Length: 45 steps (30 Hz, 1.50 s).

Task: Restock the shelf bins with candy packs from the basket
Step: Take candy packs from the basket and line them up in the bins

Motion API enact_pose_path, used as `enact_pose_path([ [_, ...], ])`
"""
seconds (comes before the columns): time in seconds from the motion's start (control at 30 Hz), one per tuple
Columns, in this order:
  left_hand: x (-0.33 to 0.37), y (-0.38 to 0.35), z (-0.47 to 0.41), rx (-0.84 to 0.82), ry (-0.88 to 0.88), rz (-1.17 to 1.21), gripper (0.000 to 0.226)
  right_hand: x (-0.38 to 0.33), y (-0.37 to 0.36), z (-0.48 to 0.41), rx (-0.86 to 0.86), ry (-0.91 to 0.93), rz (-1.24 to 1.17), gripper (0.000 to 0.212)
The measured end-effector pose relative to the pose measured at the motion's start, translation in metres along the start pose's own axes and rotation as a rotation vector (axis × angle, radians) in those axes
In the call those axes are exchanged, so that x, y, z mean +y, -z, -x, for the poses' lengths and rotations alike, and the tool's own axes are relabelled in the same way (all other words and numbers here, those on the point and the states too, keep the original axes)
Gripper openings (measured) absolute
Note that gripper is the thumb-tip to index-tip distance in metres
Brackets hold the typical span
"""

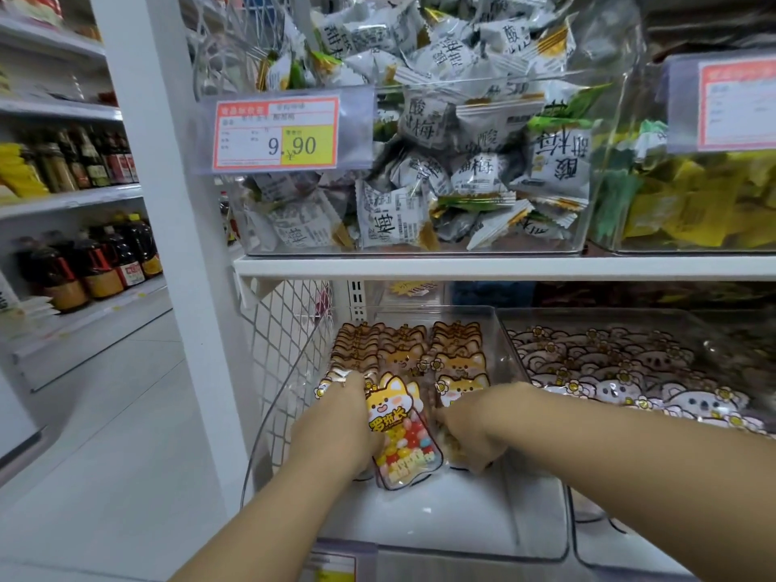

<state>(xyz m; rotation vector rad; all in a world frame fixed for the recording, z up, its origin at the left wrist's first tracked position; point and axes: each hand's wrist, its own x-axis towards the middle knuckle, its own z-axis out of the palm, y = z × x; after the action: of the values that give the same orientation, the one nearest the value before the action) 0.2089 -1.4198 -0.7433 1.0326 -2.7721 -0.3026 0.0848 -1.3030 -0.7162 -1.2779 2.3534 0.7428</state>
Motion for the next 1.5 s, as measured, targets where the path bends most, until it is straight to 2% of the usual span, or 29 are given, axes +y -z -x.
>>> enact_pose_path([
  [0.07,0.008,0.002,-0.006,0.027,-0.031,-0.051,0.051,0.002,-0.003,-0.001,0.059,-0.015,-0.148,0.081],
  [0.13,0.014,0.004,-0.013,0.018,-0.047,-0.087,0.058,0.002,-0.004,-0.002,0.115,-0.03,-0.238,0.08],
  [0.2,0.016,0.004,-0.021,0.002,-0.06,-0.106,0.062,0.003,0.0,-0.003,0.113,-0.04,-0.352,0.065],
  [0.3,0.017,-0.002,-0.027,-0.021,-0.095,-0.106,0.068,-0.004,0.002,-0.007,0.033,-0.046,-0.693,0.045],
  [0.37,0.017,-0.006,-0.03,-0.026,-0.13,-0.097,0.074,-0.011,-0.003,-0.015,0.123,-0.108,-0.783,0.035],
  [0.47,0.014,-0.009,-0.033,-0.022,-0.176,-0.069,0.079,-0.021,-0.012,-0.03,0.363,-0.251,-0.967,0.039],
  [0.6,0.005,-0.016,-0.03,0.015,-0.232,-0.015,0.084,-0.021,-0.029,-0.034,0.493,-0.315,-1.174,0.019],
  [0.7,-0.004,-0.02,-0.027,0.021,-0.285,0.076,0.09,-0.021,-0.032,-0.032,0.514,-0.369,-1.275,0.036],
  [0.77,-0.009,-0.021,-0.027,0.008,-0.318,0.155,0.088,-0.029,-0.028,-0.03,0.477,-0.347,-1.326,0.043],
  [0.83,-0.014,-0.023,-0.029,0.004,-0.34,0.238,0.083,-0.039,-0.026,-0.033,0.455,-0.322,-1.374,0.064],
  [0.9,-0.017,-0.024,-0.029,0.002,-0.358,0.299,0.077,-0.047,-0.028,-0.035,0.467,-0.301,-1.441,0.073],
  [1.03,-0.017,-0.024,-0.024,0.021,-0.393,0.32,0.075,-0.04,-0.036,-0.035,0.461,-0.305,-1.531,0.041],
  [1.1,-0.02,-0.028,-0.024,0.022,-0.372,0.237,0.092,-0.031,-0.041,-0.032,0.528,-0.401,-1.548,0.036],
  [1.17,-0.021,-0.034,-0.024,0.044,-0.359,0.092,0.108,-0.026,-0.042,-0.03,0.598,-0.484,-1.544,0.04],
  [1.23,-0.019,-0.036,-0.024,0.059,-0.319,-0.004,0.114,-0.027,-0.042,-0.031,0.609,-0.461,-1.502,0.045],
  [1.33,-0.019,-0.032,-0.018,0.066,-0.225,-0.083,0.111,-0.032,-0.041,-0.034,0.616,-0.384,-1.458,0.047],
  [1.4,-0.023,-0.028,-0.014,0.093,-0.225,-0.201,0.111,-0.033,-0.041,-0.038,0.621,-0.377,-1.425,0.049],
  [1.5,-0.022,-0.02,-0.004,0.046,-0.228,-0.353,0.1,-0.034,-0.041,-0.038,0.615,-0.39,-1.355,0.053],
])
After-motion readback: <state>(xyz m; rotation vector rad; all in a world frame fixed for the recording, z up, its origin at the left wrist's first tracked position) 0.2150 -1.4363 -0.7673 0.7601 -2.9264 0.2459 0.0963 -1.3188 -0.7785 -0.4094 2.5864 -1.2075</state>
